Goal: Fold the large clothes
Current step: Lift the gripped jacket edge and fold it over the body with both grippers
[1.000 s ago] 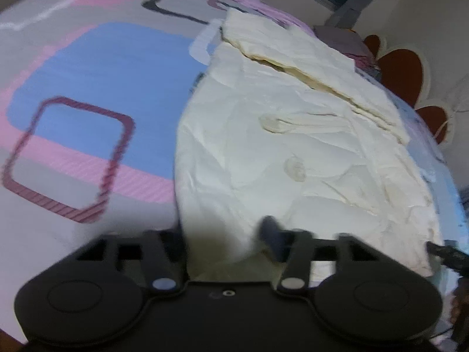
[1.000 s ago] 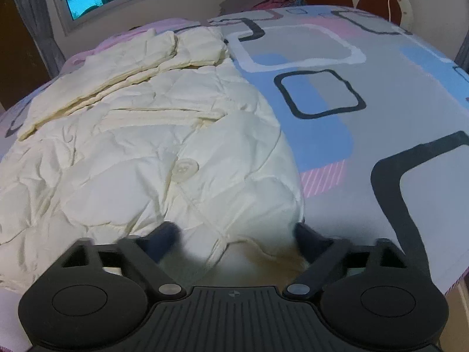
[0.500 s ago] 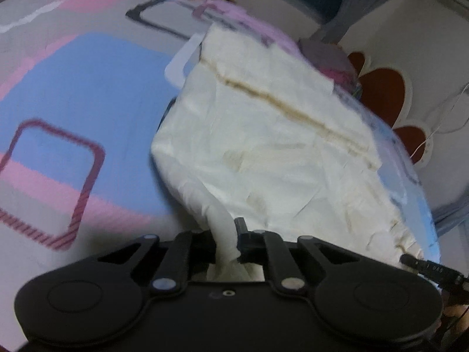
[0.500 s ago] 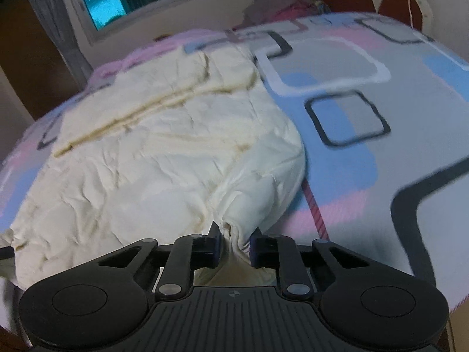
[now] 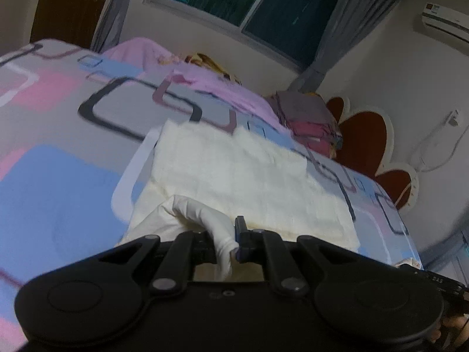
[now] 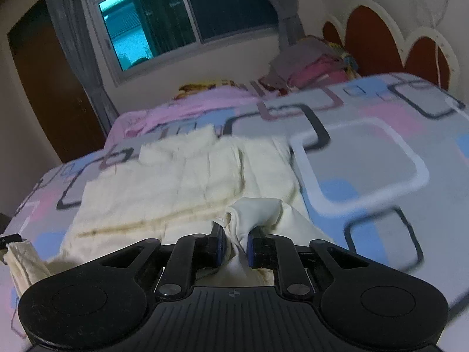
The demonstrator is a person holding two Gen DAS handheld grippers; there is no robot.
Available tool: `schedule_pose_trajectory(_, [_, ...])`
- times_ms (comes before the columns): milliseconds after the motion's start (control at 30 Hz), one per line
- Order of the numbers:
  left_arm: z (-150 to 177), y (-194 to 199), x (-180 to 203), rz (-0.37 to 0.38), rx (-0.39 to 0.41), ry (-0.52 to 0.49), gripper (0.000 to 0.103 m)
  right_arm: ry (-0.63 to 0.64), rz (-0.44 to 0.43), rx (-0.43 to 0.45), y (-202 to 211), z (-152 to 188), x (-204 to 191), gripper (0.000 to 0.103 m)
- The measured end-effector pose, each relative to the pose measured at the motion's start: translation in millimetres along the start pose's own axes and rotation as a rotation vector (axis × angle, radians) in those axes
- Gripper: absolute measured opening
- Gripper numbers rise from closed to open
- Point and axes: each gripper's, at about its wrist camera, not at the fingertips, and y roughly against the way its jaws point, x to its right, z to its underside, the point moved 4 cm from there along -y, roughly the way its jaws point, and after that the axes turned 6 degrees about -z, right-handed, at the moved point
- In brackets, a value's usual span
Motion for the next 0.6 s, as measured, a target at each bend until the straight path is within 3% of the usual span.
schedule_pose_trajectory(333, [-76.5,-76.7,15.3,-0.098,0.091,0.022,0.008,-0.057,0.021,0.016,-101.1,-88.5,21.8,0.015])
schedule_pose_trajectory(600, [-107.2,-147.9,24.8,-0.209,0.080,-0.010,0.008,-0.138,0.051,-0.061,-181.3,-116.9,53.5,0.015])
